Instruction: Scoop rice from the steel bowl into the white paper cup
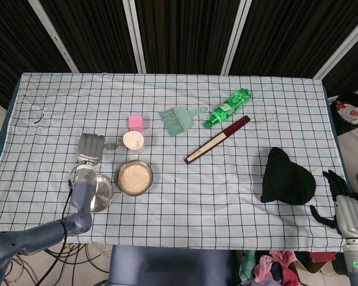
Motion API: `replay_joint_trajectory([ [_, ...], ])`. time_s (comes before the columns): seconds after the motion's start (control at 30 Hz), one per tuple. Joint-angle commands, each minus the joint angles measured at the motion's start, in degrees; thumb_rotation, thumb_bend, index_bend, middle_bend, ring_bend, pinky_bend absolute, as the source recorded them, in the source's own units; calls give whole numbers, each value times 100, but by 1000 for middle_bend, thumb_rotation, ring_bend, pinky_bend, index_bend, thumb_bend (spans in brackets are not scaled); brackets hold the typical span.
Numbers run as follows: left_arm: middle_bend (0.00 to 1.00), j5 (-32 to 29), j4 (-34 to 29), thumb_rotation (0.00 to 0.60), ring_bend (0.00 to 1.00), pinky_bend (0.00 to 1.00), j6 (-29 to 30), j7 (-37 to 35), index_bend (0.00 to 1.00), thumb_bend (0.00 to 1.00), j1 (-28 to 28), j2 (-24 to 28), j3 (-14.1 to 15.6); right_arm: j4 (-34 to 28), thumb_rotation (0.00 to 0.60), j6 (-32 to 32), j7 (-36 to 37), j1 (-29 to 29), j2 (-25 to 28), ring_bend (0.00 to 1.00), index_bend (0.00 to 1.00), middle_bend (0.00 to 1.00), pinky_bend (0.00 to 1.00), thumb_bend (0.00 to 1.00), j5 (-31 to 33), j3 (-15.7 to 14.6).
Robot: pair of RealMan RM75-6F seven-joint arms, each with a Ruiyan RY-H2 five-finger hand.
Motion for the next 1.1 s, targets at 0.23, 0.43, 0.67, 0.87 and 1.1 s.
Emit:
replay_joint_trajectory([
  [0.23, 553, 1029, -670, 600, 1000, 1000, 196, -235, 544, 465, 156, 729, 565, 1, 600, 16, 2, -4, -5, 0, 77, 0, 211, 304, -4, 6],
  [0.43, 566, 1602, -1125, 600, 1000, 1000, 219, -544, 550, 464, 247, 1209, 800, 9, 600, 38, 4, -7, -14, 0, 77, 0, 211, 303, -22, 9],
  [0.67, 567, 2212, -1563, 600, 1000, 1000, 297, -622, 552, 465, 224, 1588, 953, 36, 600, 53, 9, -5, -26, 0, 77, 0, 211, 304, -32, 18],
  [0.87, 570, 2634, -1833, 600, 1000, 1000, 257, -449, 557, 465, 137, 1705, 1081, 42, 600, 62, 20, -9, -26, 0, 77, 0, 211, 303, -18, 29],
  [1.1, 573, 3075, -1832, 600, 1000, 1000, 43, -90, 566, 465, 6, 1637, 1299, 48, 600, 60, 11, -7, -25, 0, 77, 0, 211, 304, -4, 37],
])
